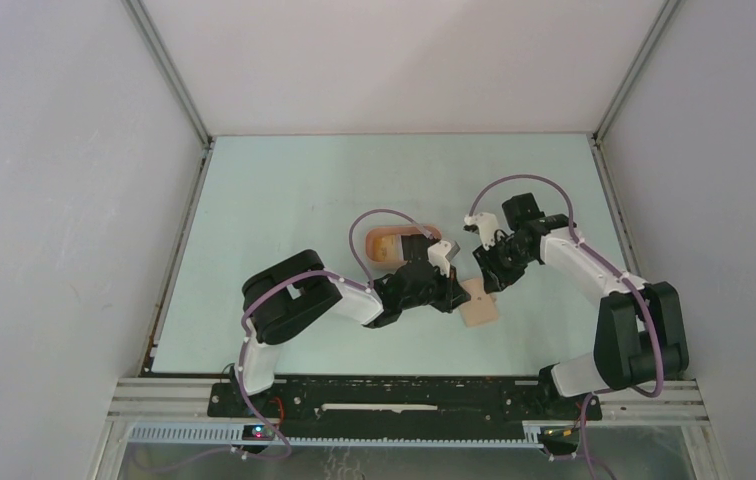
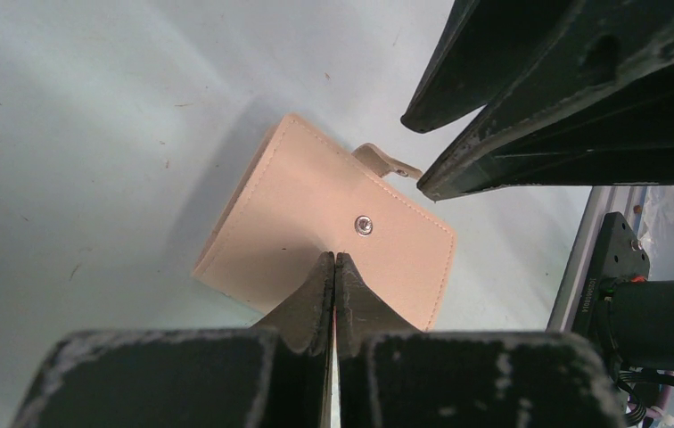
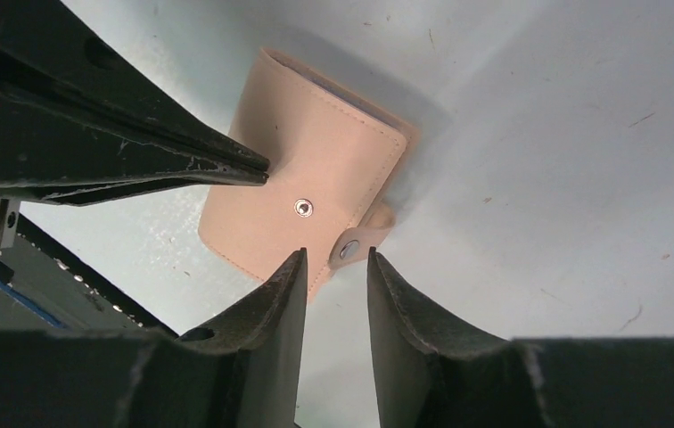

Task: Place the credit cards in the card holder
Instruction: Close the card holder at the center of the board.

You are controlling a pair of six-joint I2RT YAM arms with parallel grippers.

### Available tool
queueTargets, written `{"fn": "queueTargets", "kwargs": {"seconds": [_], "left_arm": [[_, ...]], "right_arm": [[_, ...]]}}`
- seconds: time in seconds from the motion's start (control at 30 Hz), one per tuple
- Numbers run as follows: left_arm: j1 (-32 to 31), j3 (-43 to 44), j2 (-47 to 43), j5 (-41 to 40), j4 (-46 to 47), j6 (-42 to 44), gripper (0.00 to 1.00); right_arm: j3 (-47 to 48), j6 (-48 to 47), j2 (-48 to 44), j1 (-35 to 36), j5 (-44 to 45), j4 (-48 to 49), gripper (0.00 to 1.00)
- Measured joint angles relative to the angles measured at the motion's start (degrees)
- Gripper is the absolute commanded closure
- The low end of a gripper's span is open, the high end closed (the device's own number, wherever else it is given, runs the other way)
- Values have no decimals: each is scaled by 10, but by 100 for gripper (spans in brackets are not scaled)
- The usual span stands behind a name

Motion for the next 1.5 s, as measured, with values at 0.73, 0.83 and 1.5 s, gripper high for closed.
{"fn": "queueTargets", "kwargs": {"seconds": [0.73, 0.83, 1.5], "left_arm": [[0, 0, 0, 0, 0, 0, 98], [0, 0, 0, 0, 0, 0, 98], [0, 0, 0, 0, 0, 0, 98]], "right_arm": [[0, 6, 25, 7, 23, 9, 77], [0, 7, 26, 7, 26, 10, 86], [0, 16, 30, -10, -26, 6, 100]]}}
